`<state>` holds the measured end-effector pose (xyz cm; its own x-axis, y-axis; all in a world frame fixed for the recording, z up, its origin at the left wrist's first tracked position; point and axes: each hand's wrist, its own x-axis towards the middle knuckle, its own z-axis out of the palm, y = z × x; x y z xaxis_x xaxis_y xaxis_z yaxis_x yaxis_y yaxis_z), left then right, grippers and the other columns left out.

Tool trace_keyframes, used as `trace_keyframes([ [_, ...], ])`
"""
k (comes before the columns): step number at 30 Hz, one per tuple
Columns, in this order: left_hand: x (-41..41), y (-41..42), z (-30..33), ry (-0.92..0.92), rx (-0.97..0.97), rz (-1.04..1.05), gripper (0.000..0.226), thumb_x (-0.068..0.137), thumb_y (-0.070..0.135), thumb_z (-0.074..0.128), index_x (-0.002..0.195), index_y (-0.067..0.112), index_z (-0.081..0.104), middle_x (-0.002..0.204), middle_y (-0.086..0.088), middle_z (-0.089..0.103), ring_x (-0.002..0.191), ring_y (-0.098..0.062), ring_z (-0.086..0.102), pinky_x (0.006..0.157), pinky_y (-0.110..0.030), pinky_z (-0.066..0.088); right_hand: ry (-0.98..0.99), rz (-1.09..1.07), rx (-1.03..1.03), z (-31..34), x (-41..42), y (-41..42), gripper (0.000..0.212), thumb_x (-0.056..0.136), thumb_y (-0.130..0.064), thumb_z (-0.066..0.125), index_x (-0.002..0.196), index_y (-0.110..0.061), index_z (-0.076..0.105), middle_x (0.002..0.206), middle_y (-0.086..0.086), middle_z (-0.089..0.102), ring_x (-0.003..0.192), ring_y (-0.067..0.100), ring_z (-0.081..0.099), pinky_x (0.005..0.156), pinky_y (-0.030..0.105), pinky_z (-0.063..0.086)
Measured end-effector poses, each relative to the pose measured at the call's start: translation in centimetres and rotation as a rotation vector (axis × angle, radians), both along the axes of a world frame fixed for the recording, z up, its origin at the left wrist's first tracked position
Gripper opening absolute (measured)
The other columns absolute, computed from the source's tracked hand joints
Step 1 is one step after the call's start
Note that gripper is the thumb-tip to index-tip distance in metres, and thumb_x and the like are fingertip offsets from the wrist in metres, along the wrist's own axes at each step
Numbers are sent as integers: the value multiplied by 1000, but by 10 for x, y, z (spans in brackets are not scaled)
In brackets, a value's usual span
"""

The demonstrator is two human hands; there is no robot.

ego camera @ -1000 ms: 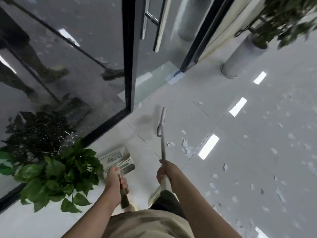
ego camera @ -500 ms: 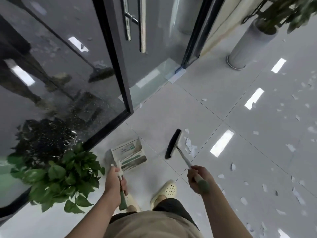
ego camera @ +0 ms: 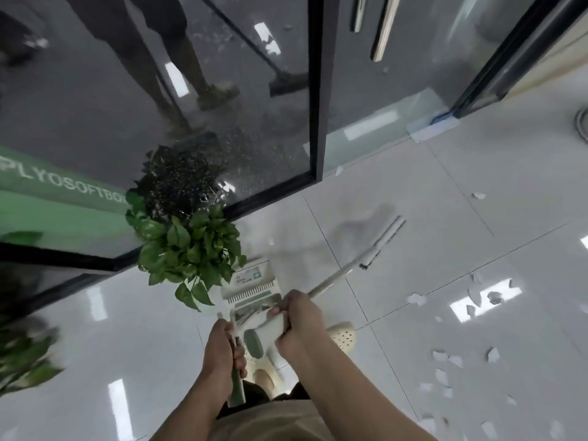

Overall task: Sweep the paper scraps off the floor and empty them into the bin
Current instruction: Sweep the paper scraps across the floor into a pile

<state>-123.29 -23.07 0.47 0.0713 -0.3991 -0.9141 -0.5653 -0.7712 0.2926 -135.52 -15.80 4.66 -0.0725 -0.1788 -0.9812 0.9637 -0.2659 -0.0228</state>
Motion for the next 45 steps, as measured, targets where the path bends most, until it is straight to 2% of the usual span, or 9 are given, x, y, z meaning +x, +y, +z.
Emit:
trace_keyframes([
  [5, 19, -8, 7, -5, -58, 31, 38, 104, 32, 37, 70, 14, 36, 39, 1, 33, 53, -19, 28, 54, -29, 25, -18, 125, -188, 3, 42, -5, 27, 92, 2, 38, 69, -11, 40, 52, 6, 37, 31, 10, 33, 31, 17, 34],
  [14, 104, -50, -14, -15, 74, -10, 45, 100, 48, 37, 68, 16, 37, 44, 0, 26, 36, -14, 21, 51, -26, 22, -244, 134, -353, -78, 65, -12, 33, 94, -1, 42, 64, -13, 38, 40, 0, 37, 26, 11, 37, 28, 15, 35],
  [19, 95, -51, -12, 50, 95, -51, 36, 92, 39, 42, 63, 17, 36, 44, 1, 27, 36, -16, 22, 51, -27, 23, -176, -2, -143, -88, 62, 56, 23, 88, 6, 46, 71, -9, 42, 44, 2, 36, 26, 12, 36, 30, 16, 37],
  [24, 51, -32, -14, 93, 135, -151, 46, 93, 41, 45, 54, 18, 36, 42, 3, 28, 32, -14, 22, 52, -26, 20, -95, -166, 12, -85, 42, 161, 18, 78, 6, 54, 81, -8, 44, 49, 3, 41, 28, 12, 40, 31, 18, 40],
  [29, -5, 0, -13, 144, 118, -234, 45, 95, 40, 44, 58, 16, 40, 41, 3, 28, 31, -13, 23, 48, -22, 22, -12, -73, 264, -86, 0, 218, 14, 85, 2, 51, 77, -7, 44, 46, 5, 44, 30, 15, 43, 37, 20, 41],
  [34, -67, 27, -16, 194, 42, -234, 37, 95, 38, 38, 63, 18, 37, 40, 3, 28, 29, -14, 22, 41, -18, 26, 130, 28, 394, -78, -56, 232, 14, 85, 8, 44, 77, 1, 53, 75, 14, 54, 67, 25, 53, 64, 32, 45],
  [38, -109, 35, -14, 223, -30, -137, 27, 87, 36, 40, 66, 20, 34, 40, 4, 27, 28, -14, 20, 39, -20, 27, 243, -194, 229, -66, -78, 237, 23, 93, 5, 39, 73, -5, 44, 70, 8, 44, 46, 15, 49, 41, 21, 43],
  [42, -146, 29, -17, 215, -2, -106, 23, 79, 41, 41, 69, 22, 32, 42, 5, 25, 29, -15, 18, 43, -21, 29, 175, -341, 84, -46, -72, 231, 20, 89, 7, 40, 75, -7, 42, 55, 5, 39, 32, 13, 39, 33, 19, 37],
  [45, -174, 29, -16, 218, -9, -150, 24, 80, 40, 41, 68, 20, 35, 43, 5, 27, 29, -14, 18, 50, -25, 25, 99, -274, -6, -42, -63, 236, 22, 87, 5, 46, 71, -9, 42, 48, 2, 35, 32, 12, 33, 31, 18, 31],
])
